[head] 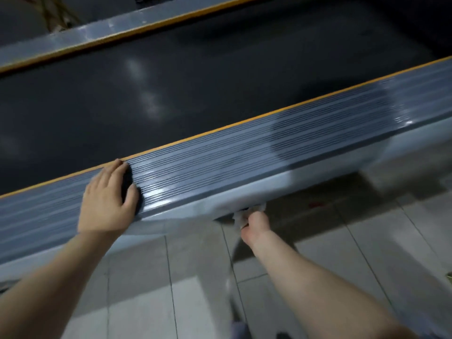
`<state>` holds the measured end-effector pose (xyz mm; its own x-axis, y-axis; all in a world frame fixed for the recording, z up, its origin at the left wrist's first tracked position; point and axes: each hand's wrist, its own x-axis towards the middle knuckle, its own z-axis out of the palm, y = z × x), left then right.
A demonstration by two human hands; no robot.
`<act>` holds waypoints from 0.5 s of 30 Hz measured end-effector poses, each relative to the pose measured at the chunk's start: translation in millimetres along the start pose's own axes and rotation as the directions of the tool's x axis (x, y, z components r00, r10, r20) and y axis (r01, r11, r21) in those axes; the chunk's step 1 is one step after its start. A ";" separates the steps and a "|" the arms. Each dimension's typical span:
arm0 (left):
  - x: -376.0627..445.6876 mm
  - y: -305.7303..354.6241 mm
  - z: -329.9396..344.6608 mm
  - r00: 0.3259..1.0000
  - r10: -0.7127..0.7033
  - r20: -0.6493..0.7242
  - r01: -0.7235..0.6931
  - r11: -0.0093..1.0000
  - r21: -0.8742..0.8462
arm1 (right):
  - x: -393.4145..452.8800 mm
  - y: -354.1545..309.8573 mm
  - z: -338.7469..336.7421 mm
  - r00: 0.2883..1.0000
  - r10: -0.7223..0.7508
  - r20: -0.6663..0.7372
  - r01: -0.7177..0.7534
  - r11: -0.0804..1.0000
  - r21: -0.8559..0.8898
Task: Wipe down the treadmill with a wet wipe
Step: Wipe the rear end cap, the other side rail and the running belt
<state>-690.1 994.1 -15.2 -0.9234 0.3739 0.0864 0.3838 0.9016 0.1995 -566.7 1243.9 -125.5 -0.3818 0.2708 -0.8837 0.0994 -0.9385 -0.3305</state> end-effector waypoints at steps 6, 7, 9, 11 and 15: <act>-1.4 -1.1 3.5 0.999 -0.019 -0.042 0.020 1.000 0.020 | 12.4 104.2 34.9 0.996 0.086 -0.008 -0.086 0.996 0.023; -0.2 -1.8 3.6 0.999 -0.018 -0.037 0.019 0.999 0.027 | 12.0 117.8 40.6 0.989 0.142 0.039 -0.142 0.990 -0.008; 0.7 -2.3 3.9 1.000 -0.022 -0.016 0.023 0.999 0.028 | 8.2 140.5 50.0 0.960 0.257 0.107 -0.244 0.962 -0.126; -0.6 -3.4 5.5 1.000 -0.019 -0.012 0.019 0.999 0.028 | 7.1 154.8 51.3 0.945 0.301 0.128 -0.267 0.935 -0.233; -0.6 -3.3 5.5 1.000 -0.021 0.001 0.021 0.999 0.028 | -4.8 145.0 47.1 0.958 0.284 0.032 -0.254 0.898 -0.359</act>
<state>-690.8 992.1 -21.3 -0.9312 0.3552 0.0817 0.3642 0.9150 0.1734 -593.7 1096.4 -153.7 -0.3669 -0.0135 -0.9302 0.5164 -0.8347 -0.1915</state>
